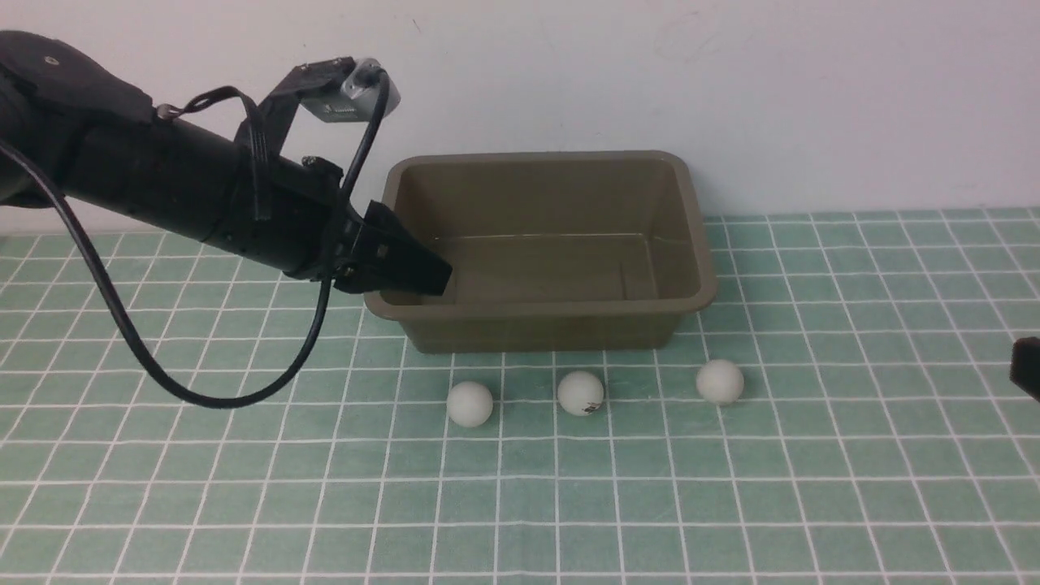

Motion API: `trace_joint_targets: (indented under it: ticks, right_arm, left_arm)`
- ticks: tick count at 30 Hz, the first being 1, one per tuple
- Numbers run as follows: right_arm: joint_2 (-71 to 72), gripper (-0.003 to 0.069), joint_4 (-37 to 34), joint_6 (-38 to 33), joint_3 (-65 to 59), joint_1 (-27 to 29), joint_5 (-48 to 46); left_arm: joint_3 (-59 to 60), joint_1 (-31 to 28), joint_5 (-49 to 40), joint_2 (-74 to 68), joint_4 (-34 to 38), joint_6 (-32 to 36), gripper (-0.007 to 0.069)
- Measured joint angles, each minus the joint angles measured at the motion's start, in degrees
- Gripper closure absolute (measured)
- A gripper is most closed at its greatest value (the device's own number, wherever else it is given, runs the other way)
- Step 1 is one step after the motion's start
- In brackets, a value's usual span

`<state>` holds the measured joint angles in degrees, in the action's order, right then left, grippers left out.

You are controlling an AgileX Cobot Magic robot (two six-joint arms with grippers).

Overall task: Put the table tennis balls in the box on the green coffee tablecloth.
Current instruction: 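Reach for and grasp a ping pong ball on the table beside the basket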

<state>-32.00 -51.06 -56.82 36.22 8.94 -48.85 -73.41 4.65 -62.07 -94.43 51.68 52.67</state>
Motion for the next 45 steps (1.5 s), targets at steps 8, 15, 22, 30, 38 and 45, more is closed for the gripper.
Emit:
trace_joint_targets:
  ticks: [8, 15, 22, 30, 38, 45]
  right_arm:
    - [0.00, 0.0291, 0.00, -1.16, 0.00, 0.00, 0.00]
    - [0.00, 0.0291, 0.00, -1.28, 0.00, 0.00, 0.00]
    - [0.00, 0.0291, 0.00, -1.32, 0.00, 0.00, 0.00]
    - [0.00, 0.0291, 0.00, -1.32, 0.00, 0.00, 0.00]
    - [0.00, 0.0291, 0.00, -1.32, 0.00, 0.00, 0.00]
    - [0.00, 0.0291, 0.00, -1.32, 0.00, 0.00, 0.00]
  left_arm:
    - [4.33, 0.00, -1.89, 7.32, -3.48, -4.54, 0.0440]
    - [19.11, 0.00, 7.42, 15.27, -0.86, -2.26, 0.0440]
    - [23.82, 3.69, 17.64, 12.84, 8.18, 8.08, 0.0440]
    - [23.98, 11.61, 34.93, 2.03, 9.82, 10.73, 0.0354]
    - [23.98, 13.62, 41.98, -4.99, 22.05, 19.34, 0.0132]
    - [22.59, 13.69, 42.76, -8.23, 42.93, 38.21, 0.0113]
